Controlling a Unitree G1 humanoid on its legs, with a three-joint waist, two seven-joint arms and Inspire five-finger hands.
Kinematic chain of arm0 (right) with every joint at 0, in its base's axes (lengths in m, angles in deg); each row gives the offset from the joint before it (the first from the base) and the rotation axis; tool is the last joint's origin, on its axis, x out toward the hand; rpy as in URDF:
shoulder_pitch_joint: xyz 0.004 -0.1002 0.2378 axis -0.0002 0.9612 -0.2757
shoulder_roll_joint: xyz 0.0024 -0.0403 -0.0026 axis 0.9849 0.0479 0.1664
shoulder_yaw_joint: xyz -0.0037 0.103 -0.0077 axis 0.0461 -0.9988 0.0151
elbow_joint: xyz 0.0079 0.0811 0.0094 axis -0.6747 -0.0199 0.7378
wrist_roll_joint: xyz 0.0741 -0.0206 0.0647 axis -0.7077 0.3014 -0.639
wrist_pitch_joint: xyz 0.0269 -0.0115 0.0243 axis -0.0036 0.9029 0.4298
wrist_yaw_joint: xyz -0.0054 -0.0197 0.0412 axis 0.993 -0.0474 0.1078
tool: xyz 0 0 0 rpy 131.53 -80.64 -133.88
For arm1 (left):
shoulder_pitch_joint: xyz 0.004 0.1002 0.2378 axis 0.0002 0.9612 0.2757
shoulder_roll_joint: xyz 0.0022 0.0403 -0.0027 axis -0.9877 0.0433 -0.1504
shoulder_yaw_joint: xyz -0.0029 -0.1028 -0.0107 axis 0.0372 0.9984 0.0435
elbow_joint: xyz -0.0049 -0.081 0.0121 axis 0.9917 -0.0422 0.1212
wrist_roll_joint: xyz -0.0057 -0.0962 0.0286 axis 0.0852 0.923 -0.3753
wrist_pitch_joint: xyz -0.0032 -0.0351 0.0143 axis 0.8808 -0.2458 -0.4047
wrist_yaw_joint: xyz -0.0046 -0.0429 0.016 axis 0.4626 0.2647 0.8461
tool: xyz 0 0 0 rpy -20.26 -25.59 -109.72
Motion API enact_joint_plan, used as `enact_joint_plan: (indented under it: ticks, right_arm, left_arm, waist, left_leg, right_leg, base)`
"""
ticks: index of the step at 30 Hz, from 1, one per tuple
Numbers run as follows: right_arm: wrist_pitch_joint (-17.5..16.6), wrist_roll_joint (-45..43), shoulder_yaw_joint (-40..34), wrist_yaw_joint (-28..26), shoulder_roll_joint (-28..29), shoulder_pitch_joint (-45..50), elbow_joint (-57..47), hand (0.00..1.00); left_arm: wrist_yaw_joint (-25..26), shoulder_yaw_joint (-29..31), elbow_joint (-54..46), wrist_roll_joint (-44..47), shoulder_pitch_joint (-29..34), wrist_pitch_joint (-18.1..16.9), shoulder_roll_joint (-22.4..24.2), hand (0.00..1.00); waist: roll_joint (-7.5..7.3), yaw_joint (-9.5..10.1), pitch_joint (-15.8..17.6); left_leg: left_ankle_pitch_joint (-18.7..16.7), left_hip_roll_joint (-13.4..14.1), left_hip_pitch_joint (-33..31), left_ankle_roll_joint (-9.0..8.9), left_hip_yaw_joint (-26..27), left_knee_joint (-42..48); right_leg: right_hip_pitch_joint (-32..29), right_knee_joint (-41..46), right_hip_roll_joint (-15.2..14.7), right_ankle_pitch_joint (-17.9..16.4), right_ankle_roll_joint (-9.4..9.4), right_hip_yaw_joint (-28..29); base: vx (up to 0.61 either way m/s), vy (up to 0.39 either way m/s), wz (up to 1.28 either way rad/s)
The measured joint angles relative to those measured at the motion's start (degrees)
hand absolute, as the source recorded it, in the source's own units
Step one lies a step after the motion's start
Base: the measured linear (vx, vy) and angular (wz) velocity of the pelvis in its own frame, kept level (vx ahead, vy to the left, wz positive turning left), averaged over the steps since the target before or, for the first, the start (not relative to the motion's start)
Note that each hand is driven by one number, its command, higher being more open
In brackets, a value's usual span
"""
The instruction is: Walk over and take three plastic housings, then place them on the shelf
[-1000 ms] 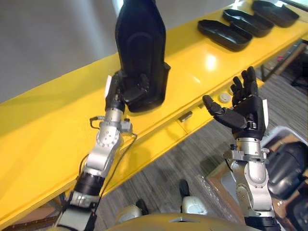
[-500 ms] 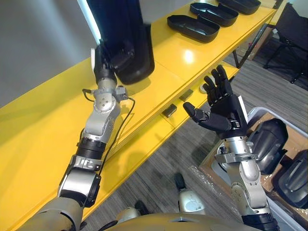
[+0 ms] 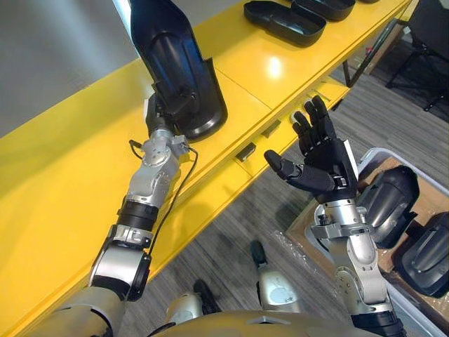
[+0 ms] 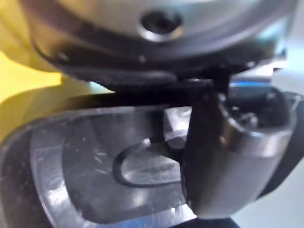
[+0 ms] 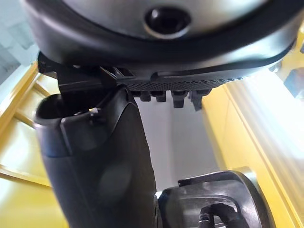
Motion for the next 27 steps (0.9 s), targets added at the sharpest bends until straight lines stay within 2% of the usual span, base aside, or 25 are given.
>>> enact_joint_plan:
  ticks: [1, 6, 10, 12, 21, 25, 27]
  right_arm:
    - [0.0, 0.1, 0.4, 0.4, 0.0, 0.0, 0.0, 1.0]
    - [0.0, 0.1, 0.4, 1.1, 0.0, -0.5, 0.0, 1.0]
    - [0.0, 0.0, 1.4, 2.3, 0.0, -1.3, 0.0, 1.0]
    - [0.0, 0.0, 1.9, 3.1, 0.0, -1.7, 0.0, 1.0]
    - [0.0, -2.5, 2.0, 3.6, -0.1, -2.3, 0.0, 1.0]
    - [0.0, -2.7, 2.3, 3.8, -0.2, -2.6, 0.0, 1.0]
    - [0.0, -2.7, 2.5, 3.9, -0.2, -2.8, 0.0, 1.0]
  left_arm:
    - [-0.1, 0.8, 0.0, 1.2, -0.2, 0.0, 0.5, 1.0]
    - [0.1, 0.6, 0.0, 0.8, -0.3, 0.9, 0.8, 1.0]
    - [1.3, -0.6, 0.0, -5.6, -0.5, 1.4, 1.3, 1.0]
    - [2.3, -0.7, 0.1, -5.9, -0.7, 1.7, 1.3, 1.0]
    - [5.4, -0.5, 3.0, -7.8, -5.2, 2.7, 0.5, 1.0]
    - [8.7, -0.4, 5.0, -8.5, -7.3, 2.7, 0.4, 1.0]
    - [11.5, -0.3, 6.5, -12.9, -8.1, 3.0, 0.4, 1.0]
  waist:
    - [0.02, 0.05, 0.3]
    - [-0.02, 0.14, 1.3]
    - [-0.03, 0.07, 1.4]
    - [-0.01, -0.09, 1.5]
    - [0.2, 0.11, 3.0]
    - [0.2, 0.06, 3.2]
    - [0.14, 0.02, 3.2]
  left_leg:
    - [0.0, 0.0, -0.3, 0.02, -0.1, 0.2]
    - [-0.2, 0.2, -0.7, 0.1, -0.7, 0.8]
    - [-0.2, 0.3, -0.7, 0.1, -0.8, 0.9]
    - [-0.2, 0.6, -0.7, 0.1, -0.7, 0.9]
    - [0.1, 0.8, -1.7, -0.06, -0.8, 1.0]
    - [0.1, 0.9, -1.8, -0.09, -1.0, 0.8]
    - [0.1, 0.9, -1.8, -0.1, -1.0, 0.7]
  right_leg:
    - [-0.2, 0.0, 0.0, 0.0, 0.0, -0.1]
    - [0.0, 0.0, 0.0, -0.1, -0.14, -0.7]
    - [0.1, 0.0, 0.0, -0.1, -0.18, -0.8]
    - [0.1, -0.3, 0.1, -0.1, -0.21, -0.8]
    - [-0.9, -0.3, 0.2, -0.4, -0.96, -1.1]
    - [-0.9, 0.0, 0.3, 0.2, -0.65, -1.3]
    - [-0.8, 0.0, 0.3, 0.3, -0.59, -1.3]
  base:
    - [-0.07, -0.011, 0.04]
    - [-0.05, -0.01, 0.06]
    - [-0.04, -0.007, 0.0]
    - [-0.05, -0.016, -0.01]
    - [-0.05, -0.021, 0.01]
    - [0.0, 0.0, 0.0]
    - [-0.02, -0.004, 0.0]
